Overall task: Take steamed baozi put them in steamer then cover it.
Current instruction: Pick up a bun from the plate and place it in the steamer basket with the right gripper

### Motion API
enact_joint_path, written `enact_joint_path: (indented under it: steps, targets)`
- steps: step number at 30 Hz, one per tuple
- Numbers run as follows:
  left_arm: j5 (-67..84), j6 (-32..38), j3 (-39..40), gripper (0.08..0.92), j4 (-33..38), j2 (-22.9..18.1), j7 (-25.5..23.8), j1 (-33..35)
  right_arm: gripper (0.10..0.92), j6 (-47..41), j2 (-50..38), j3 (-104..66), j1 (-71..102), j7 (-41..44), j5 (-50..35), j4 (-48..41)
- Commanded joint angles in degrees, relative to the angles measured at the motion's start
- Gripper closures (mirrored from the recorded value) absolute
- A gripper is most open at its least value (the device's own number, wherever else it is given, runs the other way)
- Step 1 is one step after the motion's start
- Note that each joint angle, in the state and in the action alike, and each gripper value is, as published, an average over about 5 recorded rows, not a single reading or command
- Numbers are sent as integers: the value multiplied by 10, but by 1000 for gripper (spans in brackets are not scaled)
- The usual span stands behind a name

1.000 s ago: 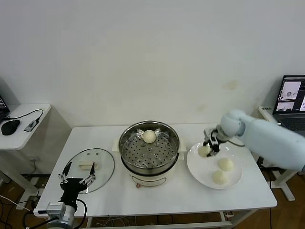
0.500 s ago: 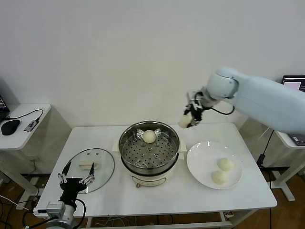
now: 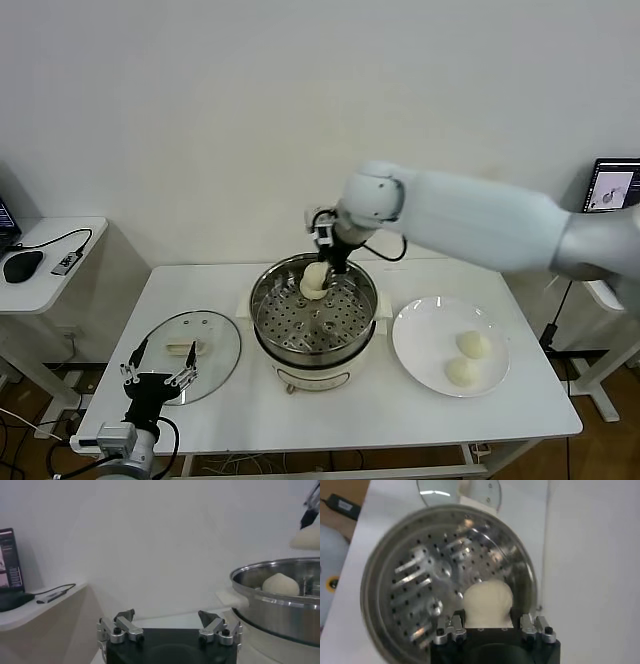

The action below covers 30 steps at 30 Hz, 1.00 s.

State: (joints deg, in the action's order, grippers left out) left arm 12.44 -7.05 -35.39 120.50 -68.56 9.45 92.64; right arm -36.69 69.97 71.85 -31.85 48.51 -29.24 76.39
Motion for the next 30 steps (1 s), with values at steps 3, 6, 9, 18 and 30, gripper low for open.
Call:
enact_joint_path:
  steps: [3,6,9,18,30]
  targets:
    - [-3,3,-1,177,-1,-2,0,2,465,-41,70,2,54,-55,-24,-28]
    - [-4,4,-1,177,-1,-3,1,3,465,-42,76,-1,65,-64,-21,-40]
    - [-5,4,0,177,1,-3,1,3,465,-44,83,-5,75,-70,-14,-52]
    - [-10,9,1,177,1,-5,1,5,465,-45,99,-15,97,-80,1,-86]
    - [-14,9,1,177,3,-5,1,4,238,-1,35,-31,48,0,21,-39]
